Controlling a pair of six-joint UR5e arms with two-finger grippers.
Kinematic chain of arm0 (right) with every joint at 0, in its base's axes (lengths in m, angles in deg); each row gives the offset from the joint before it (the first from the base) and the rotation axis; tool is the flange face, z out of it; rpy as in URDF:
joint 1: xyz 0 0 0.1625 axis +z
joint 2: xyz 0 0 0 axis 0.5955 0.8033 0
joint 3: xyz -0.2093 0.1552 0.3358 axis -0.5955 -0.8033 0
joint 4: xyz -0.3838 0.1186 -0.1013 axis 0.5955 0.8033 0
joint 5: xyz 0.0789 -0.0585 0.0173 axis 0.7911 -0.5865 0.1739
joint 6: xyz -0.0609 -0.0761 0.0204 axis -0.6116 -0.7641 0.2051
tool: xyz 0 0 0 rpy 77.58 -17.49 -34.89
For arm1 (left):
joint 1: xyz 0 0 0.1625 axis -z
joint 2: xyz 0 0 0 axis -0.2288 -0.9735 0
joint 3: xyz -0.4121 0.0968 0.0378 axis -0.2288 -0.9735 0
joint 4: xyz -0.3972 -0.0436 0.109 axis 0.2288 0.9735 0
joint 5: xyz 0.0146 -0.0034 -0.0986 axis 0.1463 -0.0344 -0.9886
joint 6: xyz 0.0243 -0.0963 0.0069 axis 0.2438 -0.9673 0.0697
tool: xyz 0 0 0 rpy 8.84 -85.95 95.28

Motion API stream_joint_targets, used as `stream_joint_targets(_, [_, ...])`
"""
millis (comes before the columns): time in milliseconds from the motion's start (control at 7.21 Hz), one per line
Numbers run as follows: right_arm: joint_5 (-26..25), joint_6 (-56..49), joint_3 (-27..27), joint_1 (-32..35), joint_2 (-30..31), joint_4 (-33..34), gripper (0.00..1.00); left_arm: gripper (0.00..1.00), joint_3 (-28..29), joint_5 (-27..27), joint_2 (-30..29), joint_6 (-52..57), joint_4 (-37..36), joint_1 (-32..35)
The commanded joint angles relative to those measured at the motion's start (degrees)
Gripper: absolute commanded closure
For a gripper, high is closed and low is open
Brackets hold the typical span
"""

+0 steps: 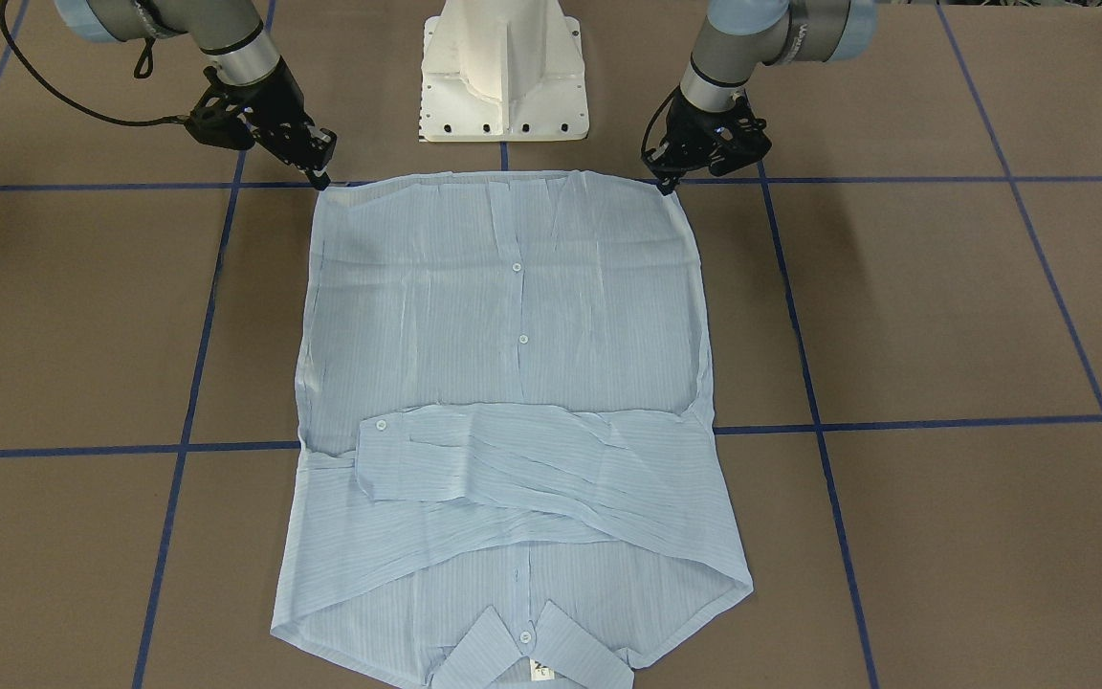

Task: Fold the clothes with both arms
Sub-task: 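Move the left gripper down to the hem corner nearest it, then grasp both hem corners with both grippers and lift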

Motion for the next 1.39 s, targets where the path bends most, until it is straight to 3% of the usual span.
stream_joint_targets(0, [0.1,0.1,1.9,0.3,0.3,0.0,1.0,1.0,-2.5,-2.9,0.7,0.0,-0.4,0.4])
stream_joint_targets(416, [0.0,0.0,3.8,5.4,0.3,0.0,1.0,1.0,-3.3,-3.4,-3.1,-0.1,-0.4,7.8])
stream_joint_targets(693, [0.6,-0.3,4.3,9.3,-0.8,-0.1,1.0,1.0,-2.3,-10.4,-4.4,0.5,0.3,17.9])
stream_joint_targets(970, [4.0,-0.5,3.5,14.0,-5.5,0.4,1.0,1.0,0.5,-11.5,-6.8,6.0,0.1,24.5])
stream_joint_targets(1248, [10.5,-1.0,2.7,23.4,-14.3,11.8,1.0,1.0,9.7,-14.1,-13.9,6.7,0.4,30.6])
